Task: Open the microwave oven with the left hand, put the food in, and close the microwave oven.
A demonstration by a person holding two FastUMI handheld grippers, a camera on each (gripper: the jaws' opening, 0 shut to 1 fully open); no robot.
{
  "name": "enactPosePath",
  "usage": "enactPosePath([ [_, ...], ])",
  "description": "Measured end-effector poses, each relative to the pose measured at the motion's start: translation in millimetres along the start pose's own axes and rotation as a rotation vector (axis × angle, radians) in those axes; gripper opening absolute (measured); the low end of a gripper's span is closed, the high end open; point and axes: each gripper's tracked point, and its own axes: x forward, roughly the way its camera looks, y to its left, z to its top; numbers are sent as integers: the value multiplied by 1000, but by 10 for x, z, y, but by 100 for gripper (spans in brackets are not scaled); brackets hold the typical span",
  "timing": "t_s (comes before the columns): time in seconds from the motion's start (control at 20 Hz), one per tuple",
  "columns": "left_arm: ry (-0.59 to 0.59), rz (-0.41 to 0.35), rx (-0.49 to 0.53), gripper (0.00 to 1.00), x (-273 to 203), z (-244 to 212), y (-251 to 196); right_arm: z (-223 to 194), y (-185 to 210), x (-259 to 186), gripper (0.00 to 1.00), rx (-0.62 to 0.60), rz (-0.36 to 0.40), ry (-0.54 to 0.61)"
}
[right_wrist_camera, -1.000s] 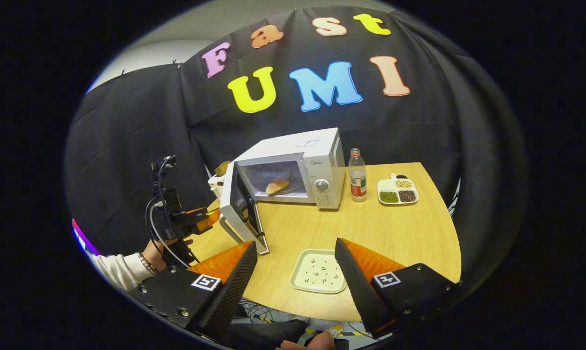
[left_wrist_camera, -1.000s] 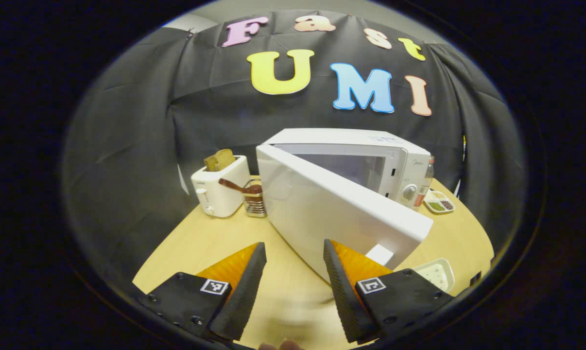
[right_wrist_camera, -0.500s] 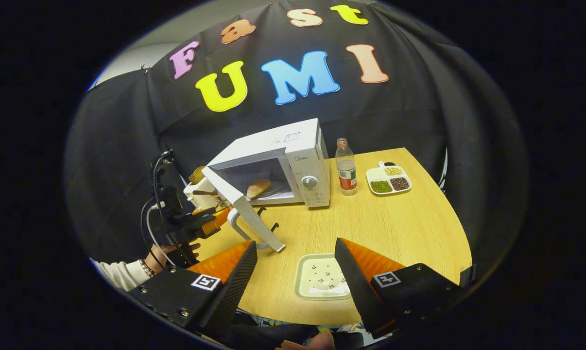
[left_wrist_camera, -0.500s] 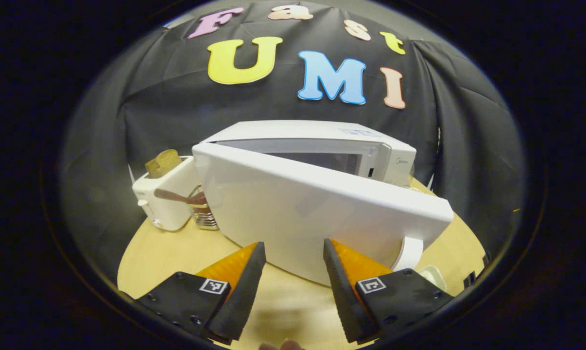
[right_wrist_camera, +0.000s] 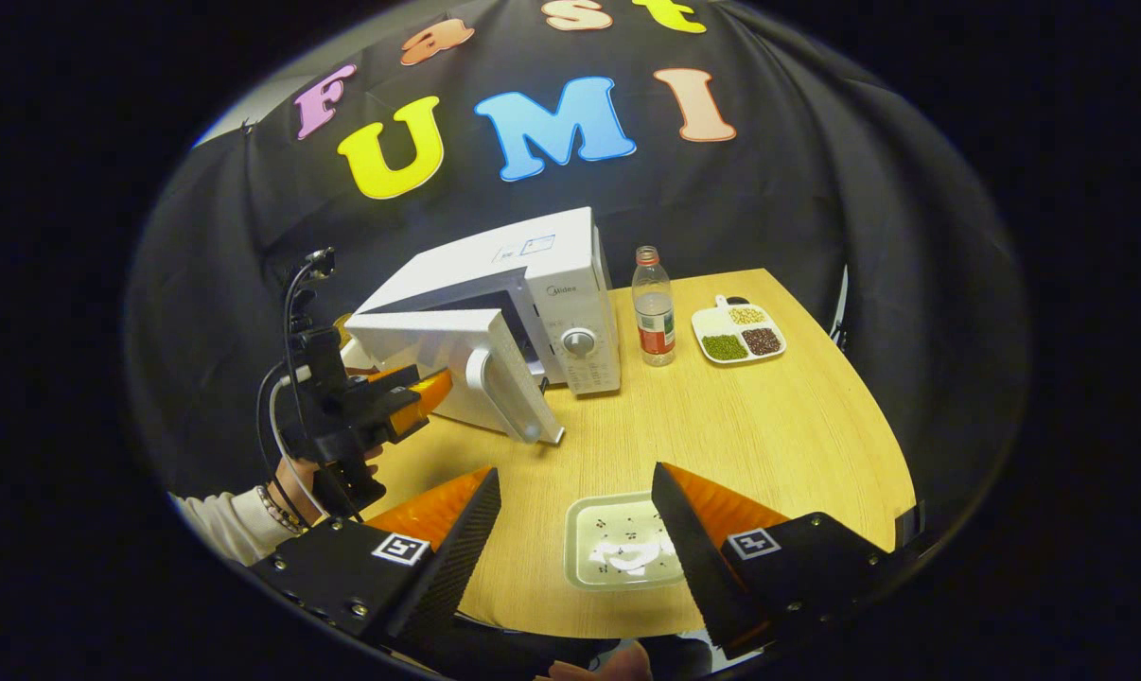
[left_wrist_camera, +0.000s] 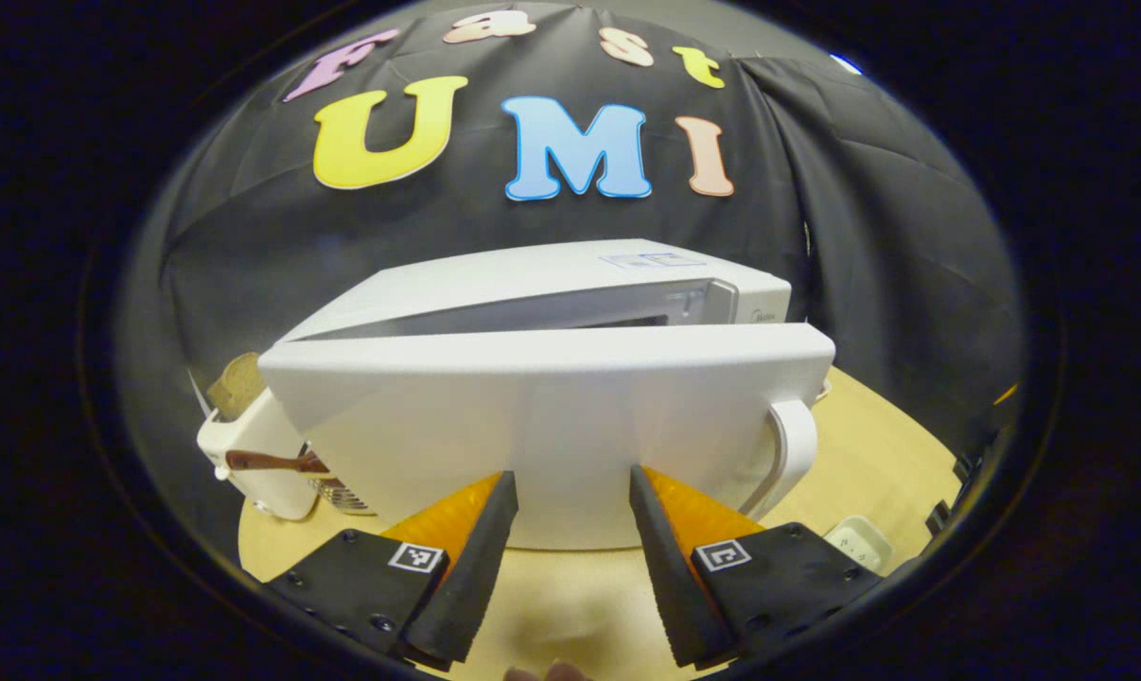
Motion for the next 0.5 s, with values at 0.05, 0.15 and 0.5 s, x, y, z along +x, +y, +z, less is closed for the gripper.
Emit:
enactPosePath([
  [0.05, -9, -12, 0, 81, 71, 27, -18, 3, -25, 16, 98, 9, -10, 4],
  [0.15, -27, -19, -5, 82, 172, 137, -31, 25, -90, 39, 98, 15, -34, 8],
  [0.5, -15, -78, -83, 80, 407, 171, -162, 81, -130, 138, 99, 13, -62, 21],
])
